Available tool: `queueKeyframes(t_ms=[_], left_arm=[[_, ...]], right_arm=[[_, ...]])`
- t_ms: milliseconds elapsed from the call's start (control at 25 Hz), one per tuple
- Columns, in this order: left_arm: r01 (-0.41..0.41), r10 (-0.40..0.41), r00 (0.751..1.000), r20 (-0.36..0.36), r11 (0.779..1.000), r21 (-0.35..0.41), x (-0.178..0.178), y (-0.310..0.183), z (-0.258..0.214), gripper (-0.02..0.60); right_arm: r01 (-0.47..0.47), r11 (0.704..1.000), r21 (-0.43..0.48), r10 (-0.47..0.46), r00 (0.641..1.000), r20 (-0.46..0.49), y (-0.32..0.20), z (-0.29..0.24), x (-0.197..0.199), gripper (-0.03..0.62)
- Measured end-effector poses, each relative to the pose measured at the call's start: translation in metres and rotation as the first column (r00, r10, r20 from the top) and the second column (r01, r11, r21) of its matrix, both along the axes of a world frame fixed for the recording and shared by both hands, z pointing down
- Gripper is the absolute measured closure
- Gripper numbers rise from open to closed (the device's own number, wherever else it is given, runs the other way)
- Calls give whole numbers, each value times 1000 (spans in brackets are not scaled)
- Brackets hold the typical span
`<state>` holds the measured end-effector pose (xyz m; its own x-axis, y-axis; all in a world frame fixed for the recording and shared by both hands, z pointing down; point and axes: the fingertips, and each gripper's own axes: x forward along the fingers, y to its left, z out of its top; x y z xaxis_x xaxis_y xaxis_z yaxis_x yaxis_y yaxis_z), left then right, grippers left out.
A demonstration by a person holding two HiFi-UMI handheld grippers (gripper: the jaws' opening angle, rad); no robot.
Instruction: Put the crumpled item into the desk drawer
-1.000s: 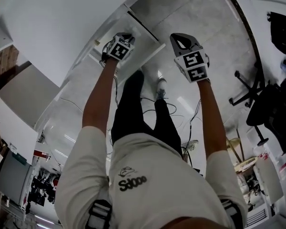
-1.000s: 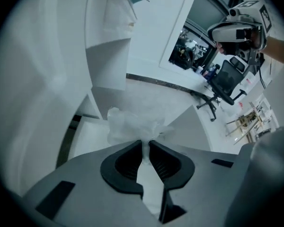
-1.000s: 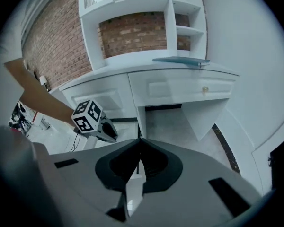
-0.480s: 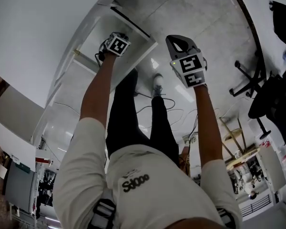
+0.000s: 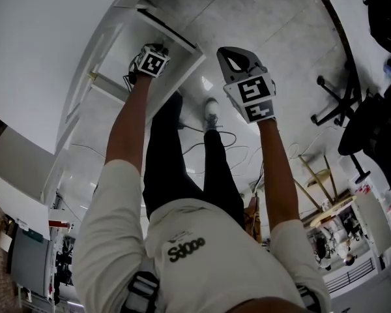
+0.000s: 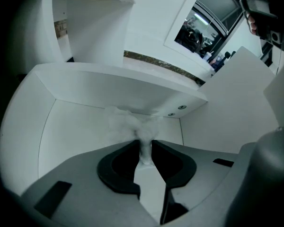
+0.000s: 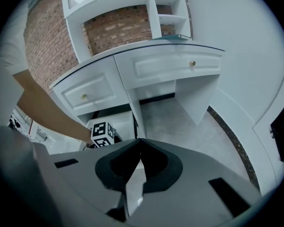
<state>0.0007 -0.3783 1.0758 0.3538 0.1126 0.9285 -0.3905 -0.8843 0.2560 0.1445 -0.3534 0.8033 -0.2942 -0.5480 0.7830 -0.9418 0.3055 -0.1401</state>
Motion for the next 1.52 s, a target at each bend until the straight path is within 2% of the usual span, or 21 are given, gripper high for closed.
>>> queueKeyframes(t_ms=[40, 120, 200, 320, 400, 520, 640, 720, 920, 1000, 1080, 1160, 1280, 1320, 1360, 1520], left_arm=[[15, -15, 1000, 12, 1000, -8, -1, 3, -3, 474], [57, -56, 998, 35, 998, -25, -4, 8, -12, 361], [95, -94, 995, 35, 995, -22, -4, 9, -26, 356], [126, -126, 992, -12, 992, 9, 0, 5, -54, 356], [127, -126, 991, -39, 991, 41, -2, 4, -75, 367], [149, -143, 988, -58, 982, 117, -12, 0, -112, 421], [219, -212, 976, -55, 956, 193, -34, -1, -153, 504], [261, -250, 965, -77, 937, 232, -46, 2, -185, 543], [316, -281, 947, -154, 903, 291, -72, 18, -265, 563], [355, -305, 932, -197, 879, 320, -84, 24, -300, 565], [410, -338, 907, -251, 845, 343, -95, 31, -337, 563], [485, -382, 866, -323, 802, 348, -102, 41, -373, 563], [595, -442, 786, -433, 733, 331, -108, 63, -424, 563], [612, -445, 770, -457, 716, 336, -108, 72, -440, 563], [619, -439, 765, -471, 703, 350, -109, 82, -456, 563], [614, -382, 771, -510, 658, 435, -116, 114, -520, 563]], right_arm=[[-5, 1000, 4, 5, 1000, 3, 1, -4, -1, 588], [4, 1000, 13, -4, 1000, 0, 4, -17, -3, 589], [20, 999, 28, -19, 1000, -12, 7, -34, -2, 589], [17, 998, 55, -15, 999, -29, 17, -60, 5, 588], [-3, 997, 74, 6, 999, -32, 26, -79, 11, 588], [-35, 994, 105, 38, 999, -30, 40, -107, 17, 588], [-53, 988, 144, 57, 998, -26, 53, -137, 18, 589], [-46, 984, 173, 52, 998, -30, 61, -160, 16, 589], [10, 973, 232, 12, 995, -95, 86, -216, 18, 588], [29, 967, 253, 3, 992, -127, 96, -238, 21, 589], [52, 955, 293, -8, 989, -147, 101, -263, 22, 588], [72, 939, 336, -18, 987, -161, 105, -287, 21, 589], [77, 921, 382, -19, 988, -153, 113, -322, 17, 588], [76, 914, 399, -20, 990, -142, 117, -334, 15, 589], [79, 905, 417, -26, 991, -132, 122, -345, 11, 588], [135, 863, 486, -78, 988, -135, 140, -387, -8, 588]])
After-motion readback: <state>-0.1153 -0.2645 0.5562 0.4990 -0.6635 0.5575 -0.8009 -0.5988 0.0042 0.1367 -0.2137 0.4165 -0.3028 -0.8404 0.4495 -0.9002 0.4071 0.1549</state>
